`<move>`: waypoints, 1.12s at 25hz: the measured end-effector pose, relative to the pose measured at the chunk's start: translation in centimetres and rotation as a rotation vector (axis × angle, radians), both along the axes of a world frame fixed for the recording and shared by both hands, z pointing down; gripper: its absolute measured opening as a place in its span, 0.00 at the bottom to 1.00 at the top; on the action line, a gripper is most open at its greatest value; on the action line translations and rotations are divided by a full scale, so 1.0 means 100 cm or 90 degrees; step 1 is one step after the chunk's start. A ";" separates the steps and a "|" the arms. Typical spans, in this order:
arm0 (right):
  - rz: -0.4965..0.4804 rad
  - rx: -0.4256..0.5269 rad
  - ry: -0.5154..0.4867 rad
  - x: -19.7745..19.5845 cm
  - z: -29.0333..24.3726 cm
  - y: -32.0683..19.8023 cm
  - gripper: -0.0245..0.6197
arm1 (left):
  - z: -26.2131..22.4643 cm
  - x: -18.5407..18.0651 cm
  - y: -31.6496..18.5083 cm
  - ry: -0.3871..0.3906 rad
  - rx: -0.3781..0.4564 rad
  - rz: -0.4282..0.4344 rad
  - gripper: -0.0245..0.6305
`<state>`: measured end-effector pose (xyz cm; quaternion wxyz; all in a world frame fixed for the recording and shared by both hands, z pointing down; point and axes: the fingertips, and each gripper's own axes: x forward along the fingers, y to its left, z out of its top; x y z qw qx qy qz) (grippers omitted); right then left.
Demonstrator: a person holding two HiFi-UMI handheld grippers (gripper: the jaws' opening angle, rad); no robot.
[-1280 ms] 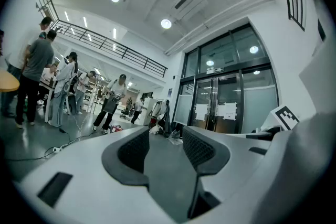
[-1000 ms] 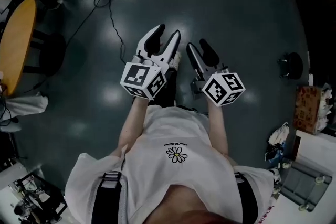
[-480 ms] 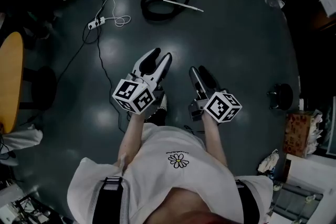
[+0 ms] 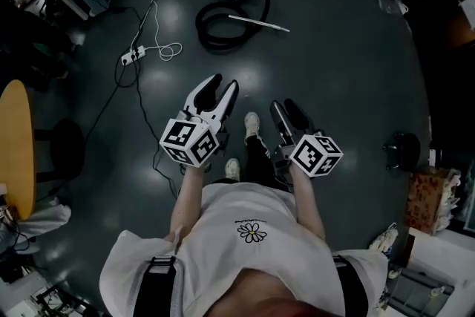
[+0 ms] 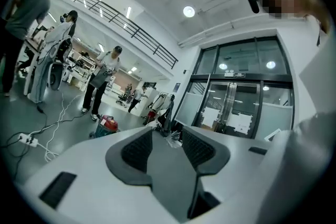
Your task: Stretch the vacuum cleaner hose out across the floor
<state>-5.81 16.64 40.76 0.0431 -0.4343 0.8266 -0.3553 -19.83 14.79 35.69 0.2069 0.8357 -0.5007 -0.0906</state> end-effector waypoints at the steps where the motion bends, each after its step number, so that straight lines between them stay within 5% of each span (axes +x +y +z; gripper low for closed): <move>1: -0.009 -0.005 -0.006 -0.003 0.005 -0.022 0.40 | 0.006 -0.003 -0.020 -0.002 -0.008 -0.009 0.31; 6: -0.060 0.029 -0.012 -0.017 0.009 -0.158 0.40 | 0.011 -0.011 -0.146 -0.005 -0.001 -0.050 0.31; 12: -0.127 0.087 -0.024 -0.014 -0.022 -0.294 0.40 | -0.028 0.032 -0.277 -0.109 0.081 0.059 0.31; 14: -0.135 0.115 -0.008 -0.007 -0.025 -0.339 0.40 | -0.035 0.042 -0.316 -0.099 0.096 0.037 0.31; 22: -0.136 0.091 -0.008 0.001 -0.009 -0.452 0.40 | 0.002 0.049 -0.422 -0.097 0.020 0.008 0.31; 28: -0.142 0.105 -0.024 0.031 0.000 -0.534 0.40 | 0.049 0.056 -0.524 -0.064 0.035 0.003 0.31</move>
